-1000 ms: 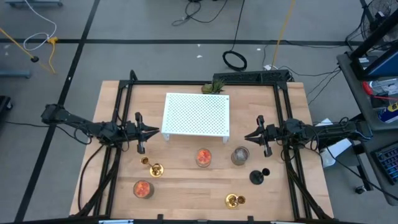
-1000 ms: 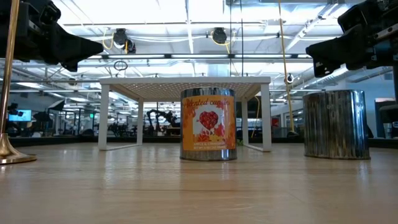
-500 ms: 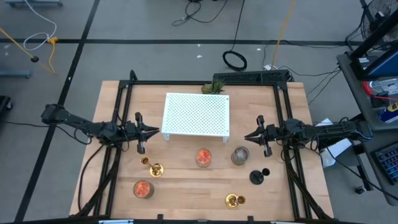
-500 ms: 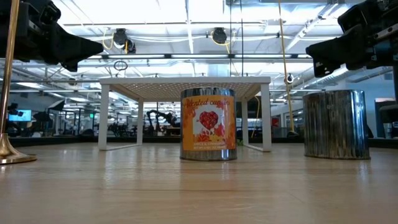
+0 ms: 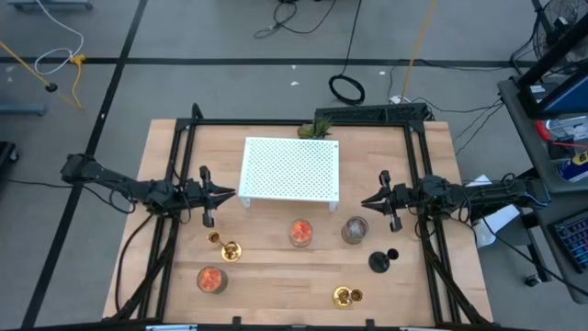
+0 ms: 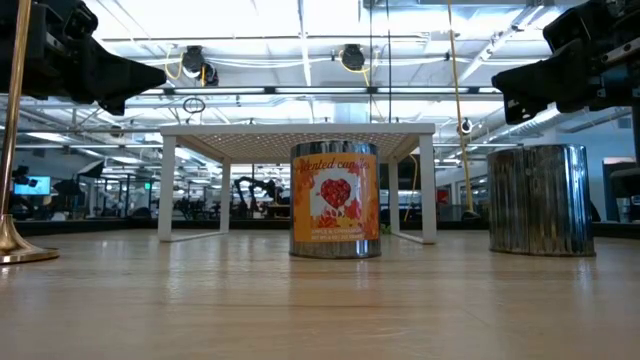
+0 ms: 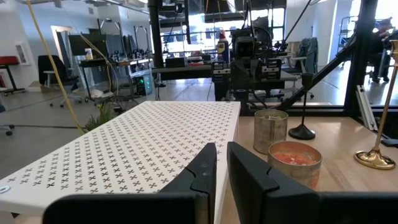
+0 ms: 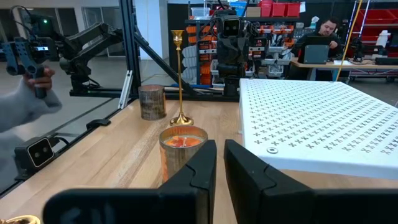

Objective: Pick & Place candle stick holders
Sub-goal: Put the left gold candle holder on the shelf

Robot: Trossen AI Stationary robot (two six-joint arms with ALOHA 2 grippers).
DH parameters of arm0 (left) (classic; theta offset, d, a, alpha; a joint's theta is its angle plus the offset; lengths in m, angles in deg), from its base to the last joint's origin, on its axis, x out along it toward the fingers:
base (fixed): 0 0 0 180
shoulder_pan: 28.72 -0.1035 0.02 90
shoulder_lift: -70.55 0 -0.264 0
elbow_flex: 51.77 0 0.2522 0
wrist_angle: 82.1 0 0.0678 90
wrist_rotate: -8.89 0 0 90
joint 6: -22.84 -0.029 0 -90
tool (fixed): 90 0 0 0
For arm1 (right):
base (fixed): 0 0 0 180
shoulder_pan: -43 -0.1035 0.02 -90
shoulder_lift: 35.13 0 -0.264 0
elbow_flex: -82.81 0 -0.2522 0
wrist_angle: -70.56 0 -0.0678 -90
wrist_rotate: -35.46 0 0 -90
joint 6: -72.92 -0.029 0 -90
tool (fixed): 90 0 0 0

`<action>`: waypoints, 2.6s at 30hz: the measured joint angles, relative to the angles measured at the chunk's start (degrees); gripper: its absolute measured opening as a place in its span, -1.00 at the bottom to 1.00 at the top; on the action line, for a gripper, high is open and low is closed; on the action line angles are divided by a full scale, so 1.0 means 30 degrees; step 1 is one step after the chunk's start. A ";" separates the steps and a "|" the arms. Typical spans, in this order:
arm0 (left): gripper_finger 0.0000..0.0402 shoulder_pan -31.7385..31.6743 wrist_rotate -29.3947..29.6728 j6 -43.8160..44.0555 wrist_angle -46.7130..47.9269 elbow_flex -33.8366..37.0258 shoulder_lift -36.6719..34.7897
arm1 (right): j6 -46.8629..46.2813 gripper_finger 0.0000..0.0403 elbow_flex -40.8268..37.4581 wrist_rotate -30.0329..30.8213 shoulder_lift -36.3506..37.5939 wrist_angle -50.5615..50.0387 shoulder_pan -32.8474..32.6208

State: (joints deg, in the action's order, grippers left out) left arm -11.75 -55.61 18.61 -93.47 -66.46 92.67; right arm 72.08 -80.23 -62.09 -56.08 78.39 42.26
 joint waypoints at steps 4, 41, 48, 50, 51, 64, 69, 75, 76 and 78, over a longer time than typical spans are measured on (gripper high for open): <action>-0.77 0.0000 0.0000 0.0191 -0.0005 0.0000 0.0006 | -0.0609 -0.86 0.0000 0.0000 0.0000 0.0279 -0.0003; -0.20 0.0174 -0.7615 0.3469 1.6732 -0.5893 0.0006 | -0.0488 -0.86 -0.0007 0.0087 -0.0736 0.6827 -0.0014; -0.20 0.1526 -0.8513 0.4537 1.7366 -0.5829 0.0524 | -0.0495 -0.86 -0.0007 0.0015 -0.0765 0.6812 -0.0014; -0.20 0.2019 -0.8547 0.4557 1.7312 -0.5829 0.0798 | -0.0495 -0.86 -0.0007 0.0008 -0.0758 0.6813 -0.0013; -0.20 0.2266 -0.8563 0.4663 1.7333 -0.5829 0.0965 | -0.0495 -0.86 -0.0007 0.0007 -0.0758 0.6814 -0.0014; -0.20 0.3789 -0.8481 0.4024 1.3501 -0.5829 0.3057 | -0.0495 -0.86 -0.0007 0.0004 -0.0758 0.6803 -0.0014; -0.20 0.3781 -0.8496 0.3915 1.2700 -0.5829 0.3786 | -0.0499 -0.86 -0.0007 0.0000 -0.0853 0.6728 -0.0014; -0.20 0.3781 -0.9363 0.3956 1.2713 -0.5829 0.4491 | -0.0503 -0.86 -0.0007 0.0000 -0.1188 0.6717 -0.0012; -0.20 0.3781 -0.9607 0.3956 1.2713 -0.5829 0.4577 | -0.0503 -0.87 -0.0007 0.0000 -0.1252 0.6721 -0.0011; -0.20 0.3781 -0.9830 0.3963 1.2624 -0.5829 0.4738 | -0.0503 -0.86 -0.0007 0.0000 -0.1373 0.6721 -0.0014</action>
State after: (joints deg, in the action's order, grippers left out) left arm -0.41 -85.11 30.50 -55.59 -83.94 106.88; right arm 70.57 -80.25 -62.09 -60.20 98.55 42.22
